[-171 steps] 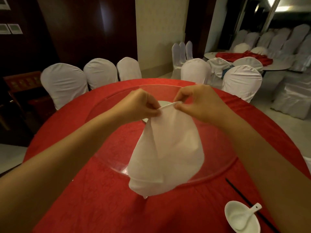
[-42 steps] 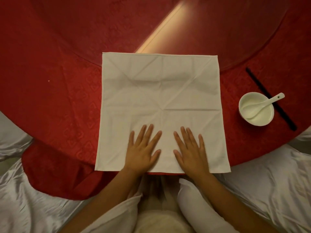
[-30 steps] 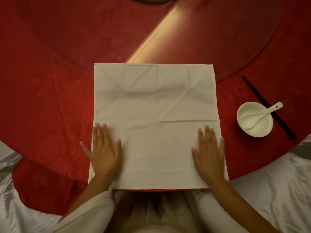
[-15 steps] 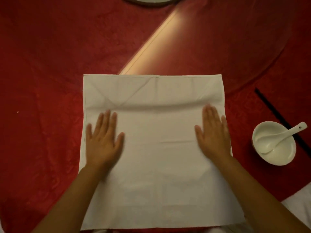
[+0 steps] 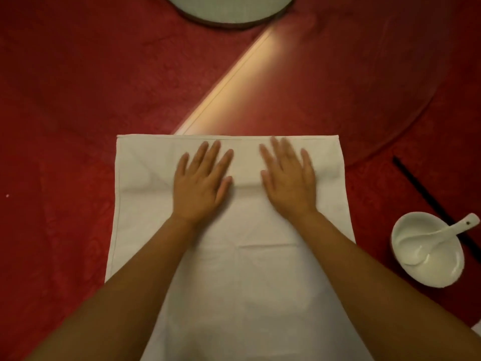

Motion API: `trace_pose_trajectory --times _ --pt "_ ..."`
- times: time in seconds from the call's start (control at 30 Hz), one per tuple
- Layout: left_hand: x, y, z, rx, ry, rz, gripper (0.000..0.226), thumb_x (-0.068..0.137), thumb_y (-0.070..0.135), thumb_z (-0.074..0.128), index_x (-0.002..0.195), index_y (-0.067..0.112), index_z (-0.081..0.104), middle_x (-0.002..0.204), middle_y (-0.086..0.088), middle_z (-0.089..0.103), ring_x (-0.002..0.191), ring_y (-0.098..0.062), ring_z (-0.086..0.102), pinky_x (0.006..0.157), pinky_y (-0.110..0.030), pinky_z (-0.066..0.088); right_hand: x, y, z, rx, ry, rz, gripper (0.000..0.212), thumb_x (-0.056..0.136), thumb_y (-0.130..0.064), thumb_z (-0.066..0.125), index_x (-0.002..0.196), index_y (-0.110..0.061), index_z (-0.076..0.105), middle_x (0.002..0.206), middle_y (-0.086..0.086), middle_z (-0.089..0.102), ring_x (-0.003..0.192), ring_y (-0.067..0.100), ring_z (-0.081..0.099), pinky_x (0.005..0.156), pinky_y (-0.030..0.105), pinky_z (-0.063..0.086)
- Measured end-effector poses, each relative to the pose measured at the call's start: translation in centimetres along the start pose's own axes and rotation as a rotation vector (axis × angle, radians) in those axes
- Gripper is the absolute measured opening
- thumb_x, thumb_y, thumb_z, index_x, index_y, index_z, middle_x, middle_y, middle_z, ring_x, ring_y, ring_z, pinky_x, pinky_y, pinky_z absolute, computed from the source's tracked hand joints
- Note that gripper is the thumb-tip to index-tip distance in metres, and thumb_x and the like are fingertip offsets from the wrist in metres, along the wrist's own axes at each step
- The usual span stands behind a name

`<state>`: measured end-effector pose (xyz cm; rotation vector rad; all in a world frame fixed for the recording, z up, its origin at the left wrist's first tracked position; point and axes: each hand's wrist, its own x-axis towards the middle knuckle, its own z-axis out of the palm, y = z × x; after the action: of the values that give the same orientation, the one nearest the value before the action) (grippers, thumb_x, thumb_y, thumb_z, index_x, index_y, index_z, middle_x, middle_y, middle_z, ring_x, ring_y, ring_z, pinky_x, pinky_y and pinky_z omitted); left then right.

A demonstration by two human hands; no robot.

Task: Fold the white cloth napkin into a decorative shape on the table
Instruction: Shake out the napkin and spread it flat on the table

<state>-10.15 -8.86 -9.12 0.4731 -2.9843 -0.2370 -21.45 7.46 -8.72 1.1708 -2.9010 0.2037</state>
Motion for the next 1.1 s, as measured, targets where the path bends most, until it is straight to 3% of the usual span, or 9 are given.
trace_pose_trajectory --times 0.17,0.3,0.47,0.6,0.7,0.83,1.1 --pt "-1.5 -5.6 -1.2 -0.068 0.041 -0.236 0.058 0.092 0.043 0.019 0.145 0.021 0.03 0.155 -0.009 0.025 0.144 -0.023 0.017 0.115 -0.047 0.011 -0.6 6.0 -0.7 -0.006 0.02 0.181 0.058 0.091 -0.036 0.021 0.144 -0.014 0.028 0.153 0.009 0.027 0.143 0.024 0.022 0.115 0.044 0.014" --pt "-2.2 -5.2 -2.3 -0.041 0.014 -0.262 0.065 0.092 0.05 0.014 0.149 0.023 0.003 0.159 -0.009 0.001 0.146 -0.021 -0.004 0.113 -0.054 -0.007 -1.5 4.6 -2.3 0.067 0.093 0.197 0.058 0.094 -0.036 0.027 0.147 -0.012 0.019 0.156 0.012 0.017 0.145 0.023 0.012 0.117 0.044 0.006" --pt "-7.9 4.4 -1.6 -0.095 -0.026 -0.111 0.065 0.091 0.055 0.021 0.148 0.03 0.004 0.157 -0.006 -0.005 0.145 -0.025 -0.006 0.109 -0.057 -0.009 -10.7 0.8 -4.5 0.255 0.106 0.13 0.054 0.093 -0.033 0.039 0.143 -0.017 0.028 0.153 0.011 0.026 0.143 0.022 0.015 0.115 0.043 0.013" --pt "-13.0 10.2 0.5 -0.054 -0.222 -0.038 0.068 0.09 0.06 0.017 0.148 0.033 -0.003 0.158 -0.002 -0.012 0.145 -0.021 -0.013 0.11 -0.059 -0.01 -20.1 0.5 -5.9 0.288 0.025 0.308 0.054 0.085 -0.03 0.056 0.135 -0.018 0.041 0.139 0.012 0.047 0.129 0.029 0.04 0.104 0.047 0.032" --pt "-14.1 10.9 1.4 -0.028 -0.264 -0.063 0.065 0.091 0.058 0.013 0.146 0.035 -0.012 0.158 0.001 -0.016 0.144 -0.016 -0.017 0.111 -0.06 -0.01 -25.0 1.1 -6.4 0.289 -0.013 0.517 0.056 0.079 -0.022 0.07 0.13 -0.014 0.049 0.118 0.015 0.056 0.106 0.033 0.052 0.087 0.045 0.043" --pt "-13.8 10.9 1.5 -0.027 -0.275 -0.076 0.064 0.09 0.057 0.012 0.145 0.037 -0.014 0.158 0.003 -0.016 0.143 -0.015 -0.019 0.11 -0.059 -0.013 -28.5 1.8 -6.5 0.33 -0.135 0.696 0.056 0.078 -0.023 0.071 0.129 -0.012 0.05 0.116 0.016 0.054 0.104 0.031 0.05 0.085 0.042 0.044" --pt "-13.9 11.1 1.4 -0.033 -0.255 -0.073 0.063 0.091 0.057 0.011 0.145 0.038 -0.014 0.158 0.003 -0.015 0.143 -0.015 -0.018 0.112 -0.06 -0.008 -30.6 2.8 -6.5 0.477 -0.162 0.765 0.039 0.08 -0.026 0.068 0.115 -0.012 0.054 0.112 0.009 0.053 0.097 0.023 0.053 0.075 0.035 0.049"
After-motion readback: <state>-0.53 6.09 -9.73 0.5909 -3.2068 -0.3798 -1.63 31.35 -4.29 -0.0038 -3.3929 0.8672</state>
